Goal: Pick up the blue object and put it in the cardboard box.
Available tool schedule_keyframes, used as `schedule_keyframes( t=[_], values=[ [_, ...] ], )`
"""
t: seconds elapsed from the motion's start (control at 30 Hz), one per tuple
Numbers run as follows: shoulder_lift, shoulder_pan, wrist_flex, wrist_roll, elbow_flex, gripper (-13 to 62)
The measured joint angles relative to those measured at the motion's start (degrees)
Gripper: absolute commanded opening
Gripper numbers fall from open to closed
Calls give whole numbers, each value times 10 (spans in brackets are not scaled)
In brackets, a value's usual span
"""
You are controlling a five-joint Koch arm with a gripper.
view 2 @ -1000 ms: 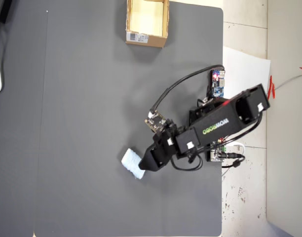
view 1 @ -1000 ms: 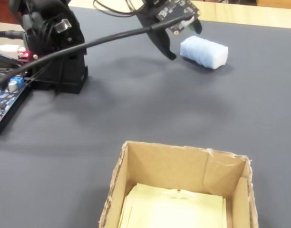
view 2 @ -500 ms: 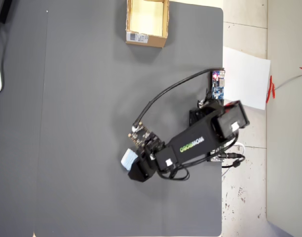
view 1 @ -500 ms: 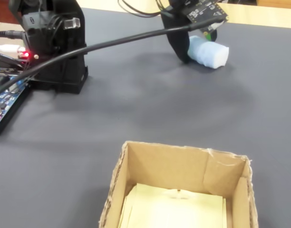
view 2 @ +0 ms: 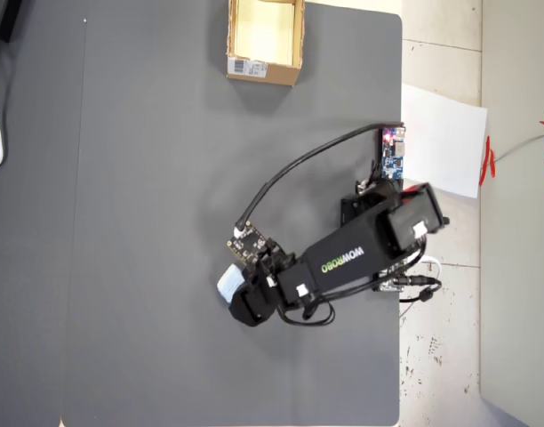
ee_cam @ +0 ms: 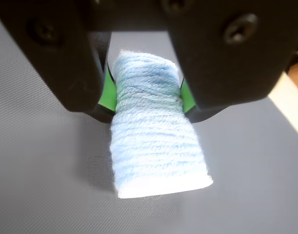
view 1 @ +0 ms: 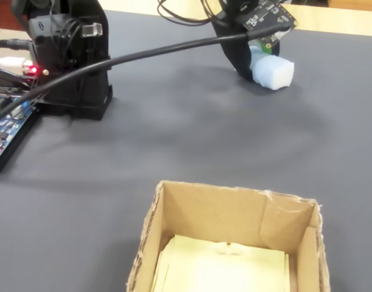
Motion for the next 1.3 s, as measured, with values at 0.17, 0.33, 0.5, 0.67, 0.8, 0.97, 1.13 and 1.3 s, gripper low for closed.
schedule_keyframes(
  t=[0.17, 0.33, 0.5, 0.67, 0.8, 0.97, 1.13, 1.3],
  values=[
    [67, 33, -61, -1, 63, 91],
    [160, 87, -146, -11, 167, 91],
    [236, 167, -197, -29, 236, 91],
    [286, 228, -213, -69, 262, 91],
    [328, 259, -221, -107, 285, 91],
    [398, 306, -221, -135, 336, 91],
    [425, 352, -229, -188, 355, 92],
    [426, 391, -232, -237, 355, 92]
  ],
)
